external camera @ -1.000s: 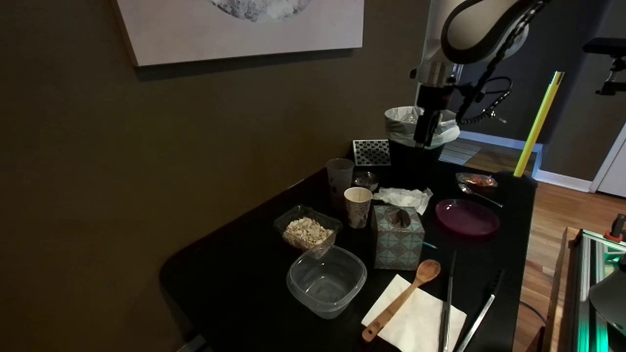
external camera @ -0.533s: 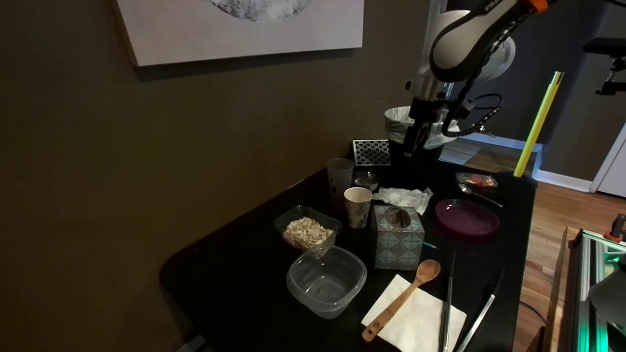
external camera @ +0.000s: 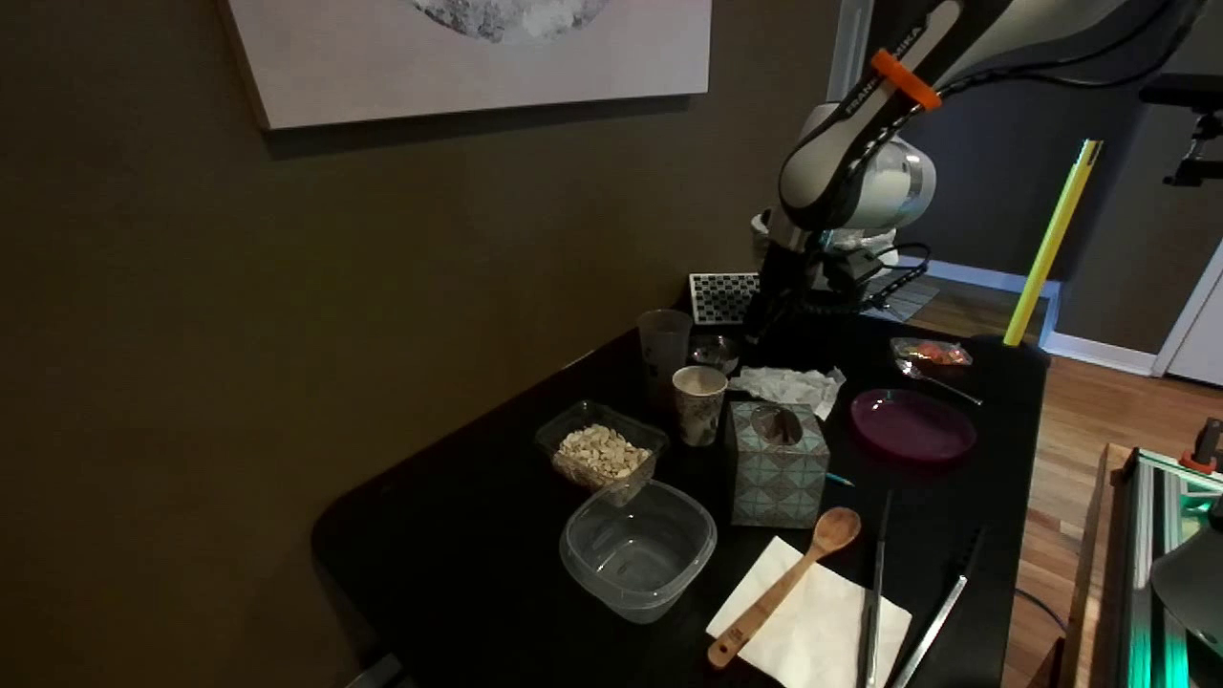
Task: Pick up the cup, then pour the water into the bigger cup
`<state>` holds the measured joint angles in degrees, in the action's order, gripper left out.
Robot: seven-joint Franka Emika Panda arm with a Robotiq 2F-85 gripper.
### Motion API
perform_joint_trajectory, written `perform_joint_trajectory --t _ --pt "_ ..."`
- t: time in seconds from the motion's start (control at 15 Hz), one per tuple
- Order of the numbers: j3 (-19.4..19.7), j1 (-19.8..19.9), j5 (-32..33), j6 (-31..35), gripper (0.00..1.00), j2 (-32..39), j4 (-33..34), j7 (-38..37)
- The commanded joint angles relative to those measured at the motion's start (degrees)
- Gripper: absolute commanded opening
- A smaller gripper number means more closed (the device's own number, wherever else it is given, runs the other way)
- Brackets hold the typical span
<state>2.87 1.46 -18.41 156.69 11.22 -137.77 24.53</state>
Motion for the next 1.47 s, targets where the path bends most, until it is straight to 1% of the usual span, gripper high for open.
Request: perform_joint_trajectory --t 0.0,0.33,0.6,1.0,1.07,1.13,1.2,1.4 --pt "-4.6 4.1 -2.0 2.9 1.00 6.7 5.6 1.6" --pt "-7.5 6.5 0.8 3.1 1.00 12.4 10.7 -0.8" --pt "-8.5 7.2 2.1 2.9 1.00 15.1 13.2 -1.5" --pt "-9.2 7.8 3.5 2.4 1.00 16.3 14.8 -2.6" --pt "-10.2 8.6 2.8 2.1 1.00 16.2 14.8 -1.6" --pt "-12.6 10.7 1.0 0.7 1.00 16.1 15.2 0.9" --pt "-10.5 8.8 3.2 2.3 1.00 15.4 14.0 -1.9" --pt "-12.2 10.2 2.8 2.3 1.00 15.4 14.3 -1.3"
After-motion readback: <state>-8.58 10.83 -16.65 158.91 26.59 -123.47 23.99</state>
